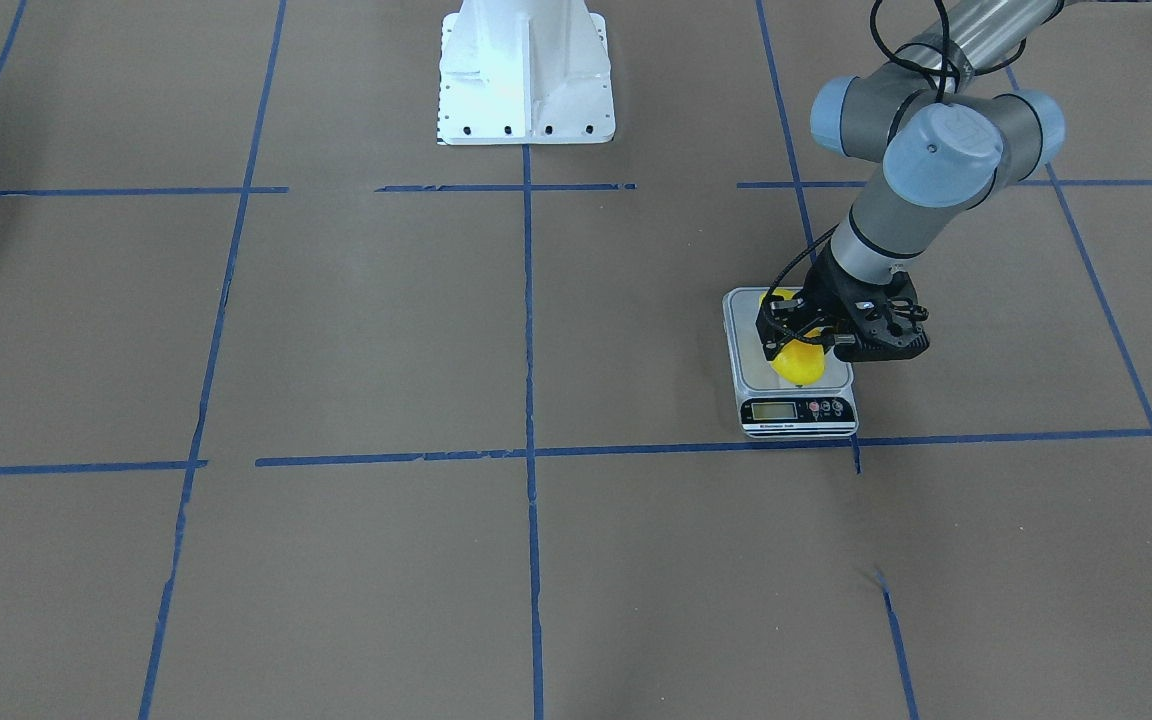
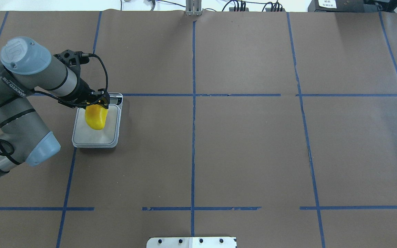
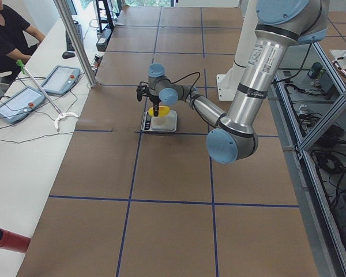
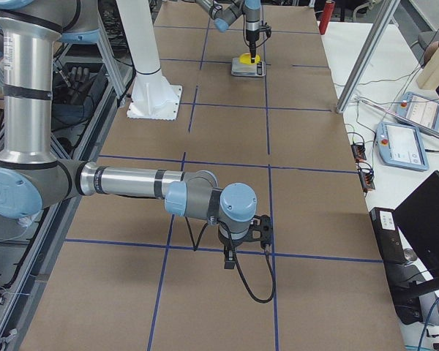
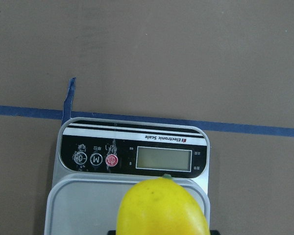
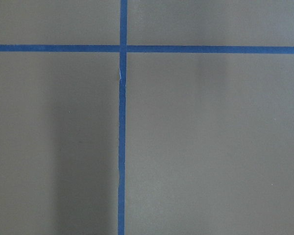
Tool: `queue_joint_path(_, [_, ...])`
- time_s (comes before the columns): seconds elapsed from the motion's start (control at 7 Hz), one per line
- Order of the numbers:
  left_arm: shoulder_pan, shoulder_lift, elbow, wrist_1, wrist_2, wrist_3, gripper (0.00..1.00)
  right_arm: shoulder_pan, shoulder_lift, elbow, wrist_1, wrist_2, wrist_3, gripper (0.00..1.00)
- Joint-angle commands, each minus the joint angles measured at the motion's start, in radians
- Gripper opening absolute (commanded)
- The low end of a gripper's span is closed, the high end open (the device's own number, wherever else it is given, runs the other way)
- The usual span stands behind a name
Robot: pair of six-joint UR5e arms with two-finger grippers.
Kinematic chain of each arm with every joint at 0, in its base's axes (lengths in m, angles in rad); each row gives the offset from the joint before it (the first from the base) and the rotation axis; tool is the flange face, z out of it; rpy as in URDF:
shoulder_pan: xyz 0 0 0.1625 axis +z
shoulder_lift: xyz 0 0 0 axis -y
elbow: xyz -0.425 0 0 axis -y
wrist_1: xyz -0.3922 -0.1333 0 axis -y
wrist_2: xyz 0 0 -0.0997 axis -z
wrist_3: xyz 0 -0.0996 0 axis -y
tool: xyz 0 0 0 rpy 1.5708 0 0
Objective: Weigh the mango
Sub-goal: 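Carry the mango with the left gripper onto the scale tray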
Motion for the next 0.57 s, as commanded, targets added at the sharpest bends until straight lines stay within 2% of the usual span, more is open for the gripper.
queue_joint_path(0.0, [0.003,0.007,0.008,-0.017,0.005,0.005,0.0,0.0,0.0,0.0,0.0,0.0,0.0,1.0])
queue_joint_path(0.14, [0.003,0.008,0.008,-0.015,0.005,0.005,0.14,0.0,0.0,0.0,0.0,0.0,0.0,1.0])
queue_joint_path(0.29, [0.004,0.012,0.008,-0.015,0.005,0.01,0.89,0.0,0.0,-0.001,0.0,0.0,0.0,1.0])
queue_joint_path(0.43, [0.004,0.012,0.005,-0.015,0.006,0.008,1.0,0.0,0.0,0.0,0.0,0.0,0.0,1.0])
